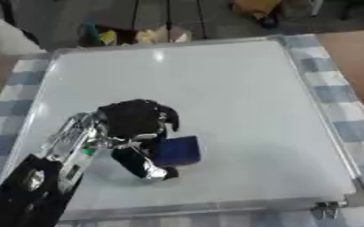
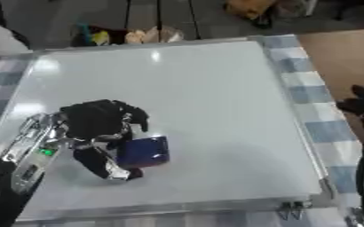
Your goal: Wipe the whiteboard clean with a brush.
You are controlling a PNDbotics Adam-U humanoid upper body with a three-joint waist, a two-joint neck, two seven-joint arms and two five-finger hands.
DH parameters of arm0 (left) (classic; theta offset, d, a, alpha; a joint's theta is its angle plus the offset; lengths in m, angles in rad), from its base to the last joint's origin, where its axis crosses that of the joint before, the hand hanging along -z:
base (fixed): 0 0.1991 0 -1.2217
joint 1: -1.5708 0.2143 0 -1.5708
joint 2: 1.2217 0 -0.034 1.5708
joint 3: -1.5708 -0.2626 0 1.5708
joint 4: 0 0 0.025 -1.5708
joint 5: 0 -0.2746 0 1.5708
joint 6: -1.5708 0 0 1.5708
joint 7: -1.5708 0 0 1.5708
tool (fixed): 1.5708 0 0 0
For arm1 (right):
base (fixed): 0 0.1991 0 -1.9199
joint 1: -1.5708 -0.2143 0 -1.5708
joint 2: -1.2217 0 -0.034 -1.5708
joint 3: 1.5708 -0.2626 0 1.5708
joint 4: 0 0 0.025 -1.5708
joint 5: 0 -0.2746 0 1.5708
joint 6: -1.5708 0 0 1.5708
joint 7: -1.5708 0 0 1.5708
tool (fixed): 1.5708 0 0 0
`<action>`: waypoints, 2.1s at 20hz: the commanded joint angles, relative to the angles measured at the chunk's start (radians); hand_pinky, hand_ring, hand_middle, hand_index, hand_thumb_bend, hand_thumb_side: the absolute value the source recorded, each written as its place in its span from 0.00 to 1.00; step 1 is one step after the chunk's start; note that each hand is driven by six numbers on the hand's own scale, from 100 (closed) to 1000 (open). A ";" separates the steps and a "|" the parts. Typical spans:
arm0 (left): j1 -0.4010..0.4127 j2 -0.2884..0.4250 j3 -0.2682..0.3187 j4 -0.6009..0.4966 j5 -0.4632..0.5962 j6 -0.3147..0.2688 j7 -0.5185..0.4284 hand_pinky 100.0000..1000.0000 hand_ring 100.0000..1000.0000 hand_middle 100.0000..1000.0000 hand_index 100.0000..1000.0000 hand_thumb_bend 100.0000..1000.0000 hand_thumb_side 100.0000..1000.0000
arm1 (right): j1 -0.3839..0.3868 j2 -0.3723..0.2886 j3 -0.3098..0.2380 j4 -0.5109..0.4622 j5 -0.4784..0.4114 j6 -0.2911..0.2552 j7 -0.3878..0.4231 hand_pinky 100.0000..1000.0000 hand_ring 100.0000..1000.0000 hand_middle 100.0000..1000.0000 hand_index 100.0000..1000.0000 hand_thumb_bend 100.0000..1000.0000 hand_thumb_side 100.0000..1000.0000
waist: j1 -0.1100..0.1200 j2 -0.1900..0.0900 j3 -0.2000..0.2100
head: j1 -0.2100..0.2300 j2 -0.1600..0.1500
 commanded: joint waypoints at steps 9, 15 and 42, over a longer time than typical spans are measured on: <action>-0.023 -0.004 0.018 0.035 -0.066 -0.173 -0.124 0.64 0.80 0.64 0.11 0.27 0.89 | -0.012 -0.009 -0.006 -0.020 -0.010 0.005 0.007 0.68 0.85 0.63 0.80 0.00 0.81 | -0.003 -0.011 -0.010 | 0.007 -0.002; -0.026 -0.012 0.026 0.050 -0.075 -0.147 -0.093 0.63 0.78 0.61 0.11 0.14 0.86 | -0.015 -0.005 -0.005 -0.020 -0.009 0.009 0.012 0.68 0.85 0.63 0.81 0.00 0.81 | -0.003 -0.008 -0.013 | 0.009 -0.003; -0.054 -0.010 0.021 0.053 -0.140 -0.155 -0.033 0.65 0.81 0.69 0.08 0.20 0.91 | -0.017 -0.016 -0.006 -0.020 -0.033 0.022 0.026 0.68 0.85 0.62 0.81 0.00 0.80 | 0.005 -0.018 -0.006 | 0.015 0.000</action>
